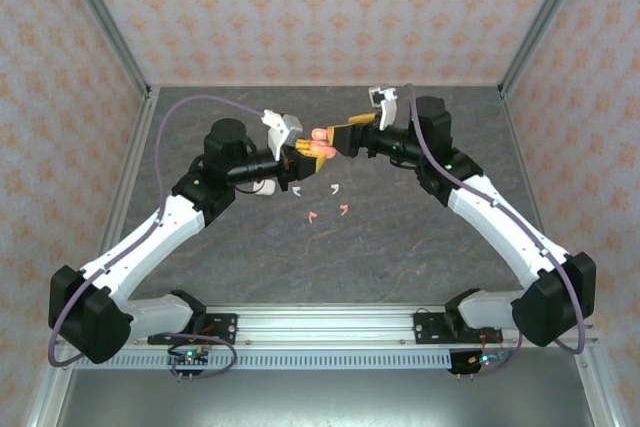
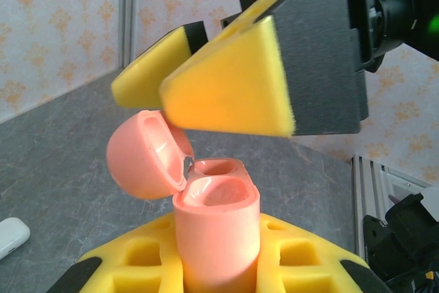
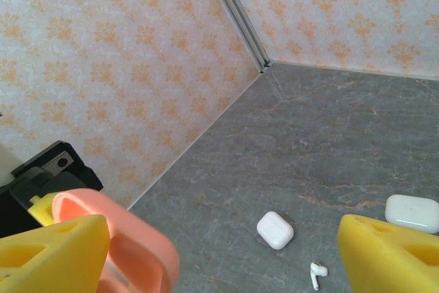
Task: Insert the wireless bluetooth earbuds into the charging case
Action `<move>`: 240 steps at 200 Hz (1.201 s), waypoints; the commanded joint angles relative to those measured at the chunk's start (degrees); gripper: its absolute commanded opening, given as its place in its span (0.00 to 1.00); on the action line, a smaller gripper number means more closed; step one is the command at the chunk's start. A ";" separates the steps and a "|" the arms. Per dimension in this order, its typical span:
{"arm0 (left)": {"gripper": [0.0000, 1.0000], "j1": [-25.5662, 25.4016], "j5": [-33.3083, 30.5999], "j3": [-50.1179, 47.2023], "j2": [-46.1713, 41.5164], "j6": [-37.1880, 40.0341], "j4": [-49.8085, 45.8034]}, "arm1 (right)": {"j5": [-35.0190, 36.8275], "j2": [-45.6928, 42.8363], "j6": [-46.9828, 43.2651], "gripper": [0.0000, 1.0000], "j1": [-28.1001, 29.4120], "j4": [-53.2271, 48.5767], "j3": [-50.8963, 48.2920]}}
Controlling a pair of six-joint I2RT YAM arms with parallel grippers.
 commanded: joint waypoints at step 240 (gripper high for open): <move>0.00 -0.18 1.99 -4.59 -18.80 11.15 -10.24 | 9.76 28.48 -3.52 0.51 10.68 -21.68 5.96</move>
